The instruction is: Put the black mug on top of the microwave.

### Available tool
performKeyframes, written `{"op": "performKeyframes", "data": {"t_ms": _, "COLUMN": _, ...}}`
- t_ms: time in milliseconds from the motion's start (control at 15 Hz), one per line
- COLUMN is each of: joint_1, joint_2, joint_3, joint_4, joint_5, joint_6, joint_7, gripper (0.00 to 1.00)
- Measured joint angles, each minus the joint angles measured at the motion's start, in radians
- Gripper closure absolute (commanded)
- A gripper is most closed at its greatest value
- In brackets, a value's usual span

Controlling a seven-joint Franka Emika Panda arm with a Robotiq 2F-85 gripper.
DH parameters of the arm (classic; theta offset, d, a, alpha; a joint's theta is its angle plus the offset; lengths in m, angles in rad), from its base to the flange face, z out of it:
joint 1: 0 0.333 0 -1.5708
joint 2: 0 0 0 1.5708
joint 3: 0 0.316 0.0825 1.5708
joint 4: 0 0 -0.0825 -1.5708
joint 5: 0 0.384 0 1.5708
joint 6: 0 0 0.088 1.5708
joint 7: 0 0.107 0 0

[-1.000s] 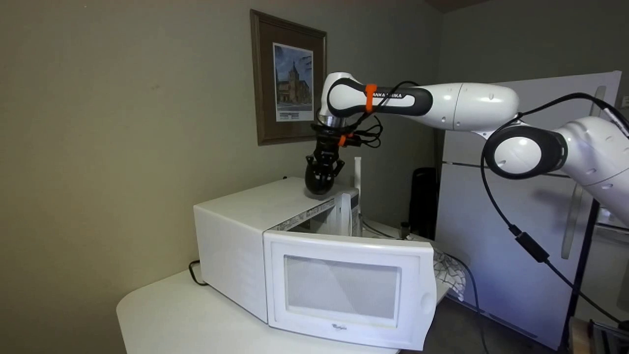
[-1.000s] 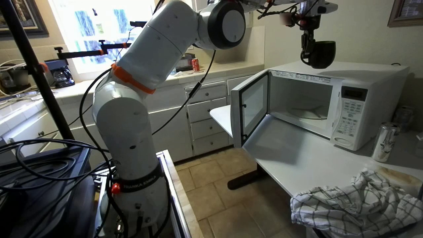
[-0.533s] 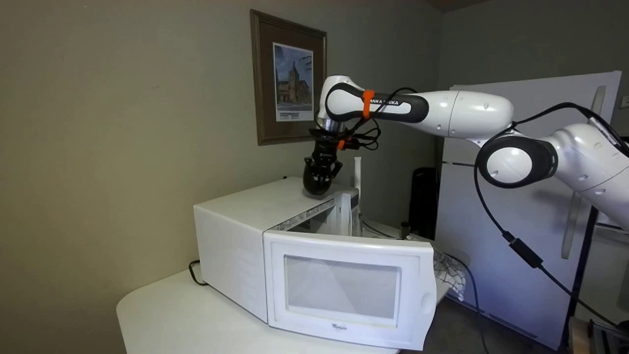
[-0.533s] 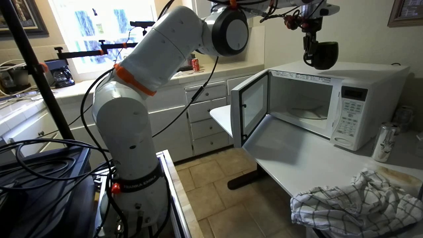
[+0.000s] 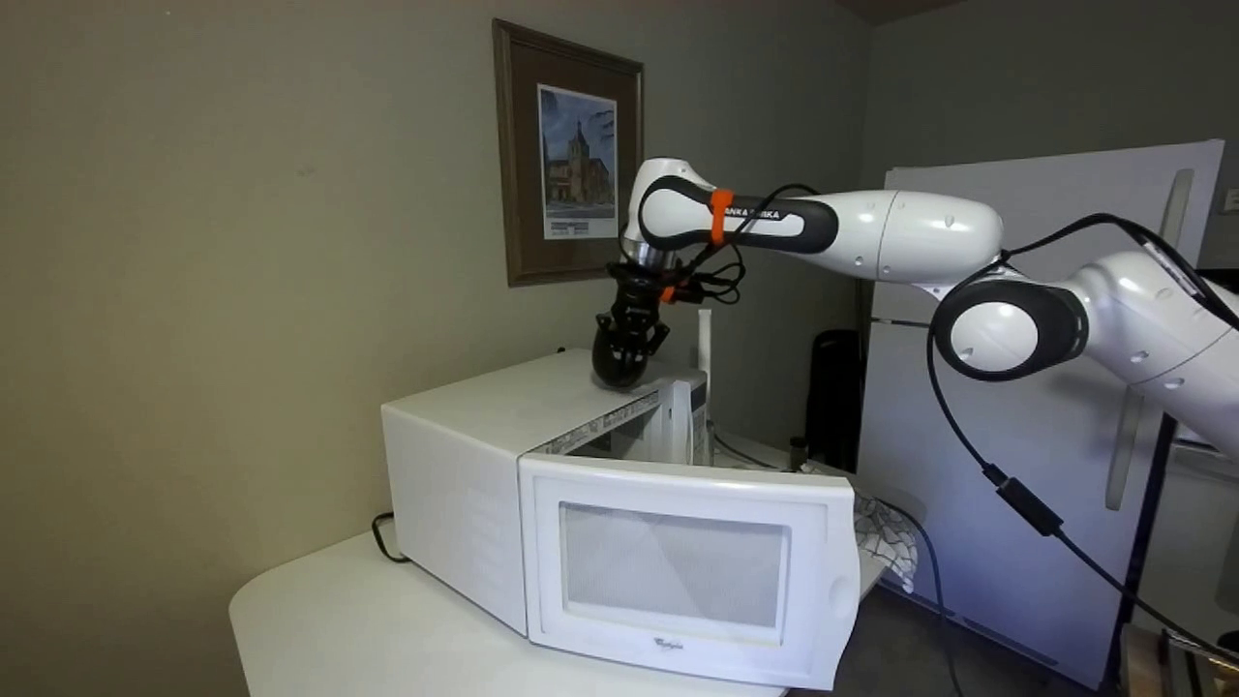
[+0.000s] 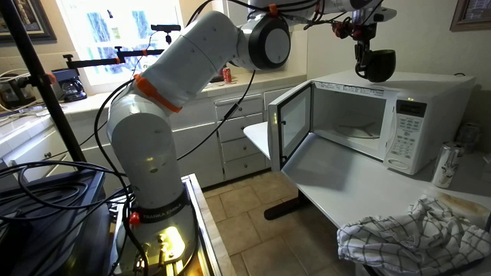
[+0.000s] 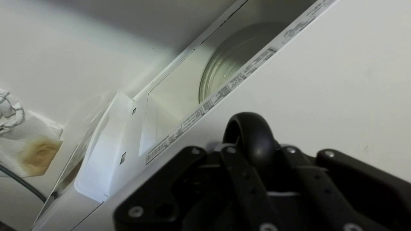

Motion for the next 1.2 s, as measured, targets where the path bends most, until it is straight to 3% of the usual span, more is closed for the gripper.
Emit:
{"op": "performKeyframes", "data": {"t_ms": 400, "joint_1": -0.004, "joint_2": 0.010, "joint_3": 0.000, "joint_4": 0.011, "joint_5": 0.000, "joint_6": 0.005, "joint_7": 0.000, "gripper": 0.98}}
{"op": "performKeyframes", "data": {"t_ms": 533, "joint_1": -0.004, "joint_2": 0.012, "joint_3": 0.000, "joint_4": 0.012, "joint_5": 0.000, "joint_6": 0.005, "joint_7": 0.000, "gripper": 0.87}}
{"op": "performKeyframes", "data": {"t_ms": 667, "joint_1": -0.004, "joint_2": 0.014, "joint_3": 0.000, "joint_4": 0.013, "joint_5": 0.000, "joint_6": 0.005, "joint_7": 0.000, "gripper": 0.87}}
{"op": "performKeyframes", "data": {"t_ms": 733, "joint_1": -0.005, "joint_2": 0.015, "joint_3": 0.000, "joint_4": 0.013, "joint_5": 0.000, "joint_6": 0.005, "joint_7": 0.000, "gripper": 0.82}}
{"op": "performKeyframes", "data": {"t_ms": 1000, "joint_1": -0.006, "joint_2": 0.016, "joint_3": 0.000, "joint_4": 0.017, "joint_5": 0.000, "joint_6": 0.006, "joint_7": 0.000, "gripper": 0.43}}
{"op": "performKeyframes", "data": {"t_ms": 1200, "joint_1": -0.006, "joint_2": 0.016, "joint_3": 0.000, "joint_4": 0.030, "joint_5": 0.000, "joint_6": 0.006, "joint_7": 0.000, "gripper": 0.21}}
